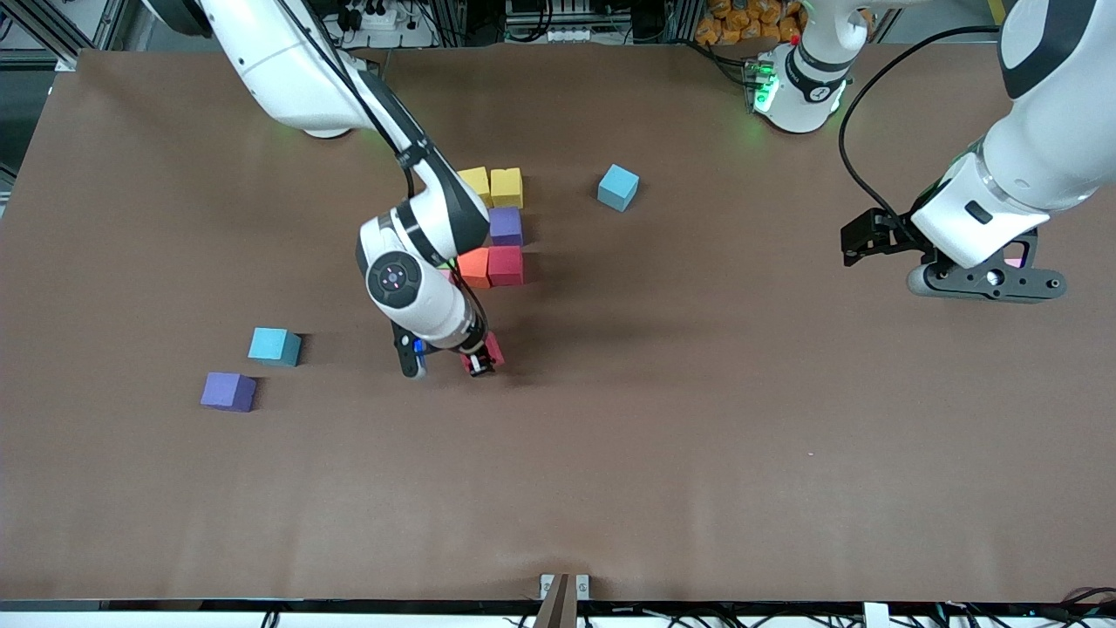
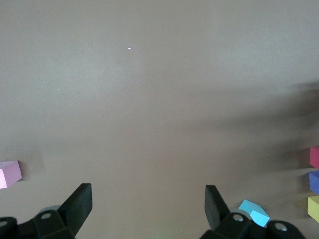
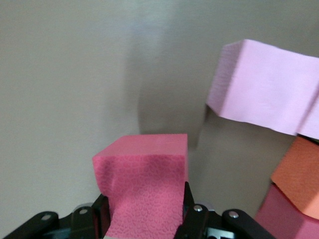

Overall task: Form number 2 with 11 blocks
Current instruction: 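Carry the red cube to the cluster with the right gripper, then lower the red cube against the two pink cubes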

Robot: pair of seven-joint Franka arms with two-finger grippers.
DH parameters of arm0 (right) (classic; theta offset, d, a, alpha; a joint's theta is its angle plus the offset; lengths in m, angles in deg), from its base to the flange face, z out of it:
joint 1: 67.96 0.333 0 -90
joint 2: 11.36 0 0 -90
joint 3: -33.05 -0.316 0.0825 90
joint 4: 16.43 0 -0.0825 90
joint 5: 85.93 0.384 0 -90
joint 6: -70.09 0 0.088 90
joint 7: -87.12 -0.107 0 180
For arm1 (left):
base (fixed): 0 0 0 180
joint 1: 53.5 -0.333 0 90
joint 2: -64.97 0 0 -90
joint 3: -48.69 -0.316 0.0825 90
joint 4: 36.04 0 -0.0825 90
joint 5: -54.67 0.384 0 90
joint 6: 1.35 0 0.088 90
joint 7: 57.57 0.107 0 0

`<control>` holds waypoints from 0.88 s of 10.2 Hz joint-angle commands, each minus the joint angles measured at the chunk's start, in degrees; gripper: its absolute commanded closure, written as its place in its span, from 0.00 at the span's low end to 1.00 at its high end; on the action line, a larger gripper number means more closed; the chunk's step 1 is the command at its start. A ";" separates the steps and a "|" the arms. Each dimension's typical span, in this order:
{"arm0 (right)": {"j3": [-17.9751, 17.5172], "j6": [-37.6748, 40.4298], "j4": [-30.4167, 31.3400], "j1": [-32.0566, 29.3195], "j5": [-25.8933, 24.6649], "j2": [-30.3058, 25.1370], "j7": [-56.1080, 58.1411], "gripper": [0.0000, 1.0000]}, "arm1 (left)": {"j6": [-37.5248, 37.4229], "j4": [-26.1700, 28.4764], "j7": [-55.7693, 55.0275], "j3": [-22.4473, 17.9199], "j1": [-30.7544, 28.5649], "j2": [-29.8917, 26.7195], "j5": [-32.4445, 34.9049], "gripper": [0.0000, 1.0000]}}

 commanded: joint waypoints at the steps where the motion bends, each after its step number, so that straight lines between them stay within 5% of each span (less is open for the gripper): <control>1: -2.31 -4.92 8.98 -1.20 0.77 -4.93 -3.18 1.00 | 0.15 -0.18 -0.90 -0.11 0.09 -0.22 -0.74 0.00; 9: -2.75 -9.07 16.13 -0.32 0.07 -6.70 -9.60 1.00 | 0.15 -0.09 -0.29 -0.11 -0.87 -0.22 -1.00 0.00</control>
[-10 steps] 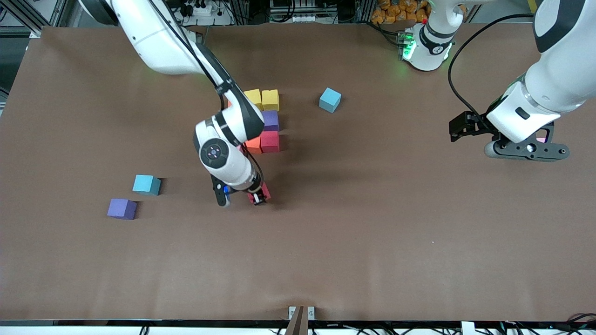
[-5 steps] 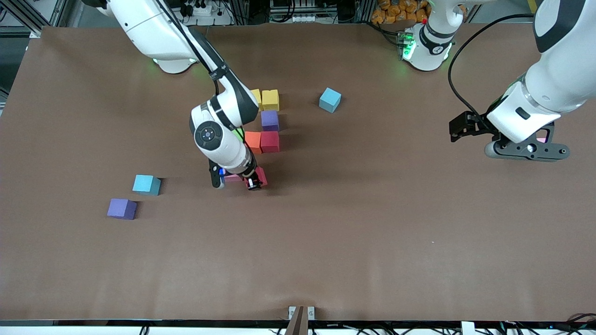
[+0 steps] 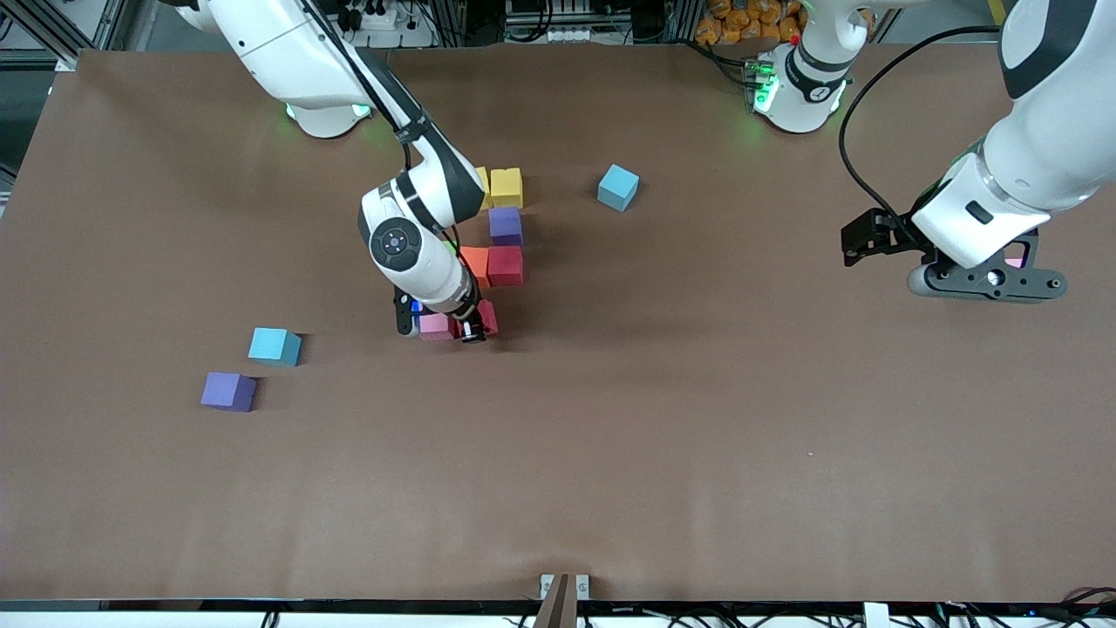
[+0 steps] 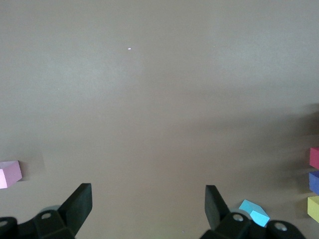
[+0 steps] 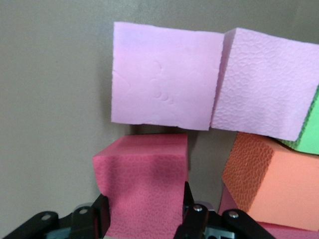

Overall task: Form number 2 with 11 blocks
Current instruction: 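Lower the red cube against the two pink cubes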

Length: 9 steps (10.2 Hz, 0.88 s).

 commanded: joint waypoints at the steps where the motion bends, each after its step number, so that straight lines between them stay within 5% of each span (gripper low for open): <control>1: -0.42 -3.16 4.27 -0.18 0.01 -2.39 -1.53 1.00 | 0.12 -0.18 0.06 -0.30 -0.75 -0.31 -0.91 0.00; 5: -0.25 -4.32 5.34 -0.01 -0.25 -3.71 -7.30 1.00 | 0.12 -0.09 -0.11 -0.21 -0.57 -0.31 -0.91 0.00; 9: 0.02 -4.23 5.25 -0.01 -9.38 -3.63 -15.58 1.00 | 0.12 -0.09 -0.11 -0.21 -0.49 -0.31 -0.83 0.00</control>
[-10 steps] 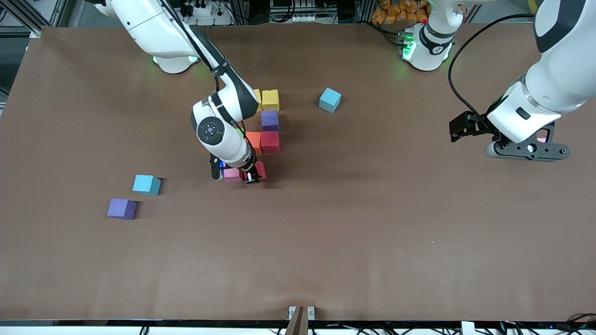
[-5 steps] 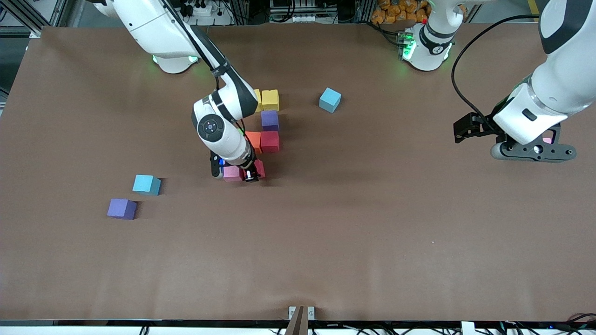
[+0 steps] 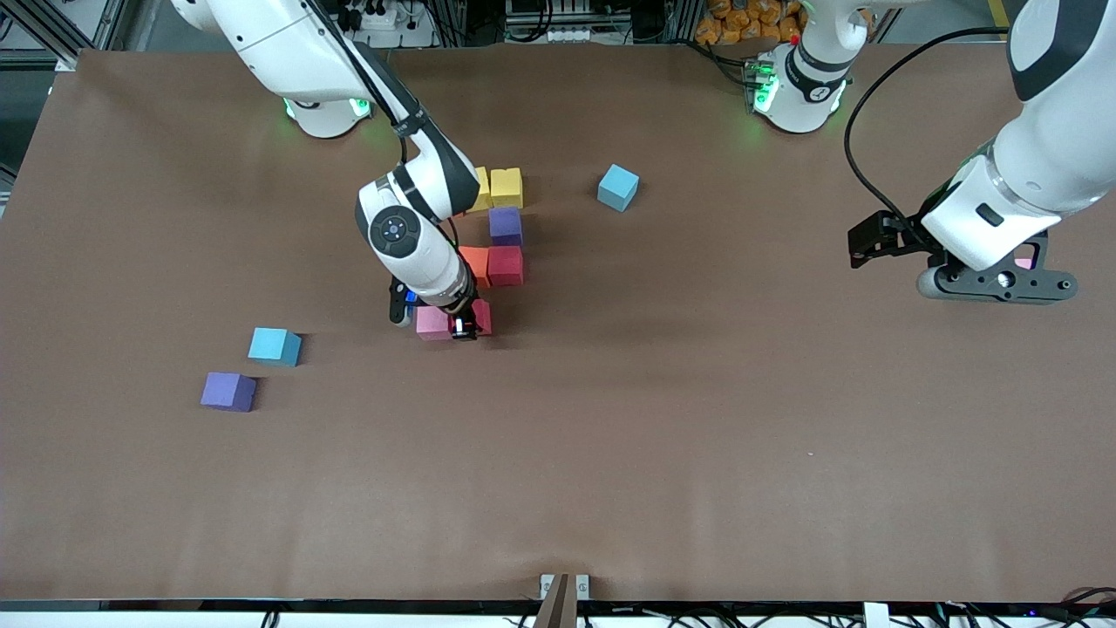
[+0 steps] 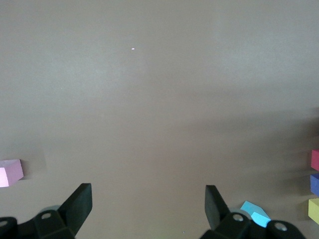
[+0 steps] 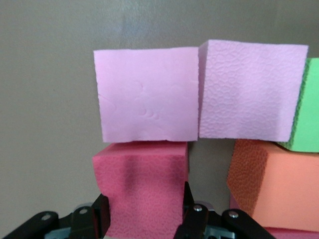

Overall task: Form number 2 with 11 blocks
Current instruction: 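Lower the red cube against the two pink cubes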

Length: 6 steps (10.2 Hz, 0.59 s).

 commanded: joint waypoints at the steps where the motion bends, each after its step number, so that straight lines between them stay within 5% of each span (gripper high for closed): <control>1: -0.08 -0.83 2.22 -0.05 -3.32 -2.02 -3.69 1.00 | 0.12 -0.09 -0.11 0.02 0.00 -0.31 -0.83 0.00; 6: -0.08 -1.27 2.13 -0.05 -4.29 -1.50 -3.78 1.00 | 0.12 -0.09 -0.11 0.02 0.00 -0.31 -0.91 0.00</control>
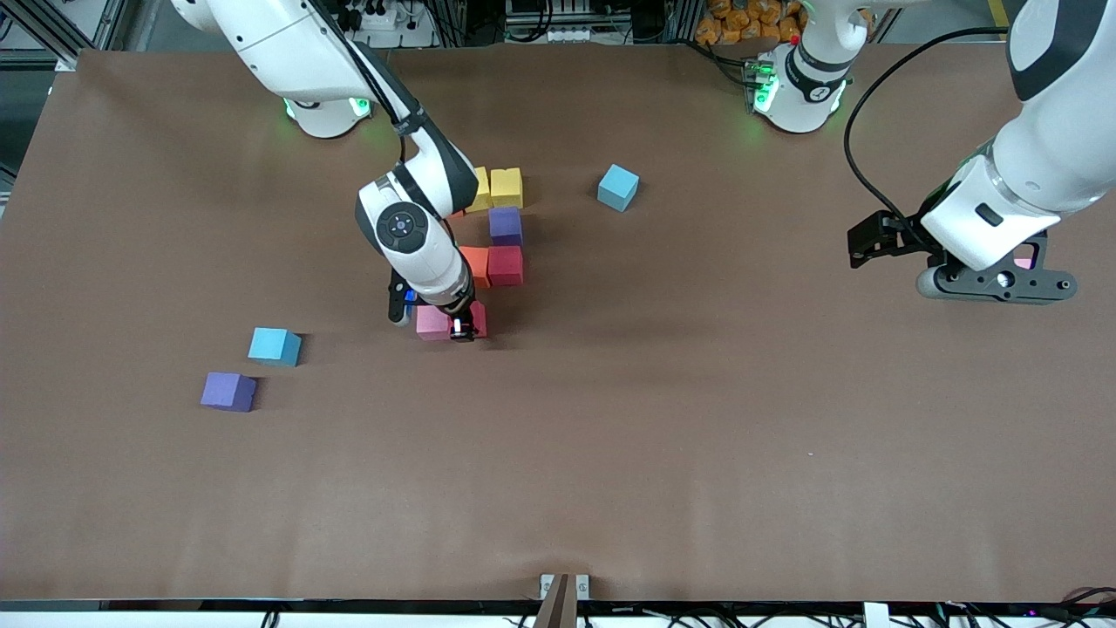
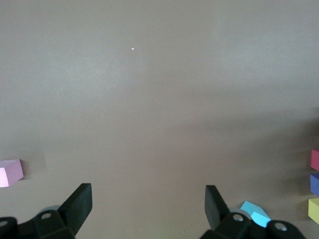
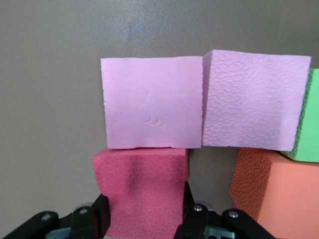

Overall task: Form number 2 with 11 blocks
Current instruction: 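Lower the red cube against the two pink cubes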

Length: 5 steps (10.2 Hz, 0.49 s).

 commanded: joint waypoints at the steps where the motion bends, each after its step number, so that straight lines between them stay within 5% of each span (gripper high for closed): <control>1: -0.09 -1.14 1.99 -0.05 -1.66 -1.41 -2.39 1.00 | 0.12 -0.09 -0.11 0.01 -0.03 -0.39 -1.00 0.00; 5: -0.09 -1.40 1.99 -0.05 -2.27 -1.14 -2.30 1.00 | 0.12 -0.09 -0.11 0.09 -0.03 -0.31 -1.00 0.00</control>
